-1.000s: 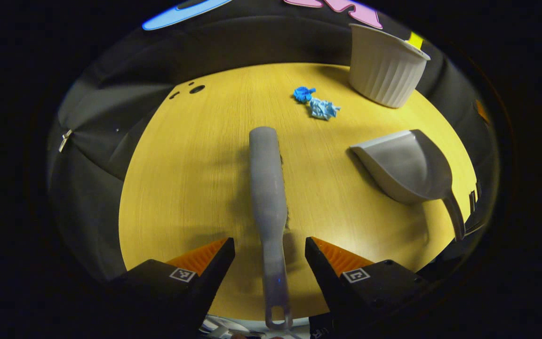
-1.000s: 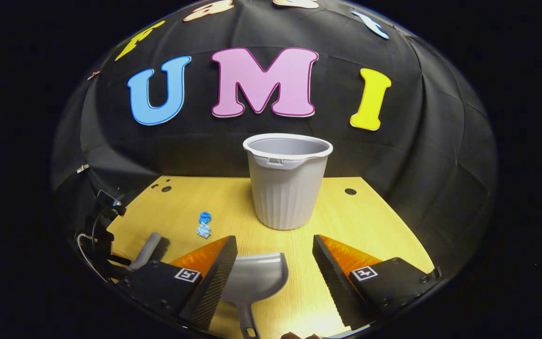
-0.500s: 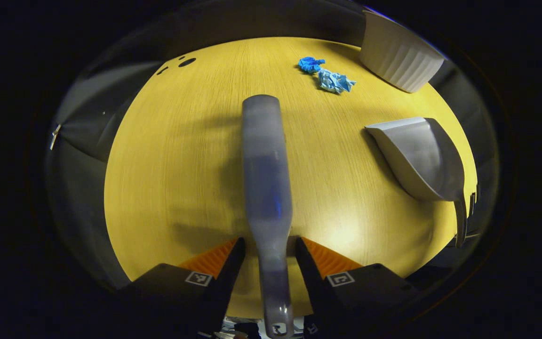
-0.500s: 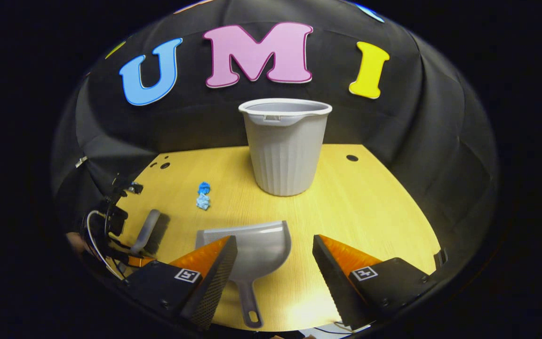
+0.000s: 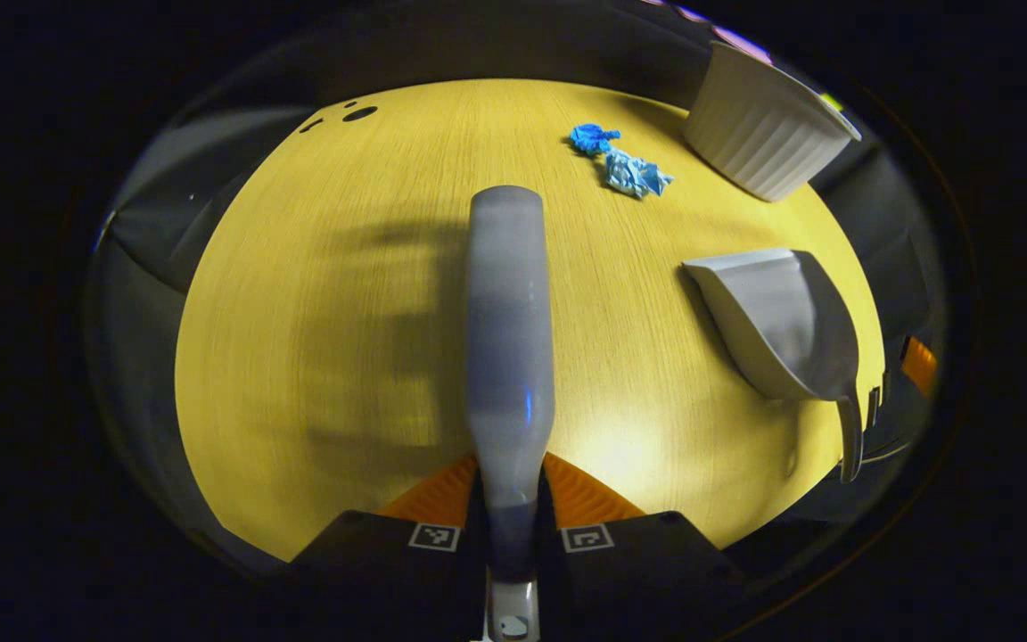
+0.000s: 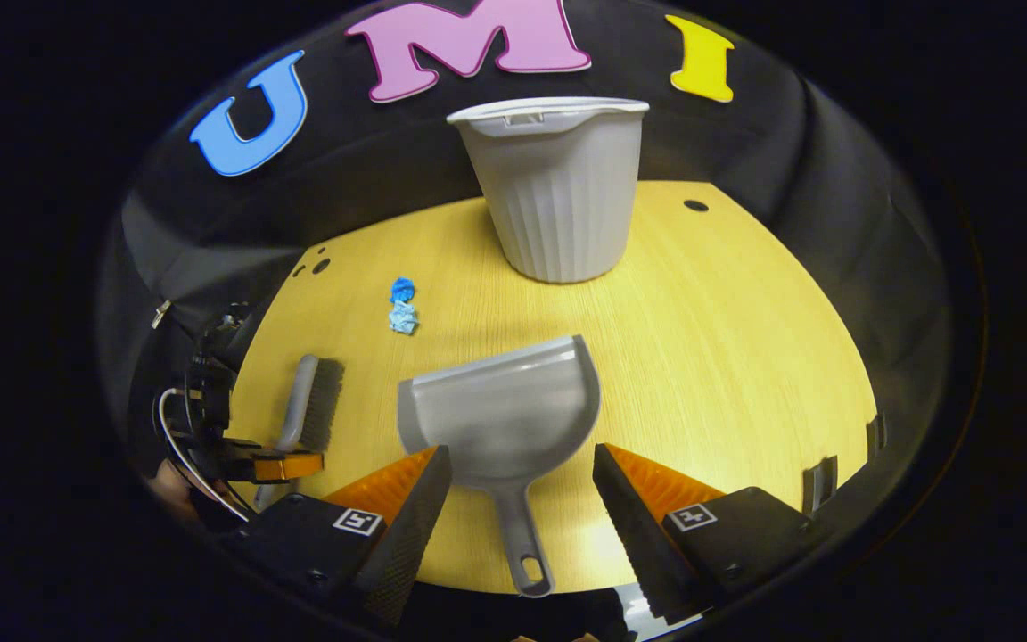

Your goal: Pick up the small broom and dustpan from the desktop, sweep the trash into the dustpan with the broom, and then empty the trash into the garbage bin.

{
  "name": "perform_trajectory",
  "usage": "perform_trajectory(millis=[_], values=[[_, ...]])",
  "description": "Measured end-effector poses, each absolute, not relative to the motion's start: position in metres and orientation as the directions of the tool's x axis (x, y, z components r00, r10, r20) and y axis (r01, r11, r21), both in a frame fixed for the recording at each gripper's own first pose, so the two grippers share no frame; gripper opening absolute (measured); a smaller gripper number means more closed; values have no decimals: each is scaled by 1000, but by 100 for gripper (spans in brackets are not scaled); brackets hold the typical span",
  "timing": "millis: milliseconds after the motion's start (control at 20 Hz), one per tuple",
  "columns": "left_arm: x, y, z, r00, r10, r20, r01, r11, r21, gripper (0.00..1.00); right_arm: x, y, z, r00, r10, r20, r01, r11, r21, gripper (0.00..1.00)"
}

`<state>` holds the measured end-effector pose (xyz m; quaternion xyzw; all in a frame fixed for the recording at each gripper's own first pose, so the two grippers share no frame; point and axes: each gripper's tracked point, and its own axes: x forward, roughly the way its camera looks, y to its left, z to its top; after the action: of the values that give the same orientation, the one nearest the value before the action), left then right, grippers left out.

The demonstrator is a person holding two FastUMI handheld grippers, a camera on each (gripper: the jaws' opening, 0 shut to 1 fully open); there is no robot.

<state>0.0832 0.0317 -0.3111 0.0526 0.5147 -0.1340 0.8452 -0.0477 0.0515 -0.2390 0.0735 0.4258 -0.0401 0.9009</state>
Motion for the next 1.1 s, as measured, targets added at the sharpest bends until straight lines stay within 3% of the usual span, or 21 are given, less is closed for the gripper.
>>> perform_trajectory(millis=[350, 400, 750, 900, 1000, 1050, 1100], values=[[111, 43, -283, 517, -208, -830, 263, 962, -77, 27, -75, 62, -290, 471, -19, -882, 2, 1000, -20, 99], [115, 44, -281, 520, -203, -830, 265, 962, -69, 23, -76, 63, -297, 458, -17, -889, -8, 1000, -23, 99], [152, 35, -265, 529, -169, -831, 264, 964, -28, 30, -66, 63, -352, 360, -19, -933, -63, 997, -44, 100], [177, 30, -257, 536, -161, -829, 278, 961, -7, 27, -60, 61, -359, 348, -20, -937, -60, 997, -43, 100], [196, 27, -254, 539, -154, -828, 303, 953, 20, 26, -62, 62, -364, 318, -4, -948, -60, 998, -25, 94], [205, 25, -253, 540, -147, -828, 322, 946, 42, 27, -59, 62, -364, 323, -5, -946, -66, 997, -27, 77], [216, 24, -253, 541, -138, -830, 341, 938, 67, 27, -58, 59, -364, 318, -12, -948, -74, 997, -37, 79]])
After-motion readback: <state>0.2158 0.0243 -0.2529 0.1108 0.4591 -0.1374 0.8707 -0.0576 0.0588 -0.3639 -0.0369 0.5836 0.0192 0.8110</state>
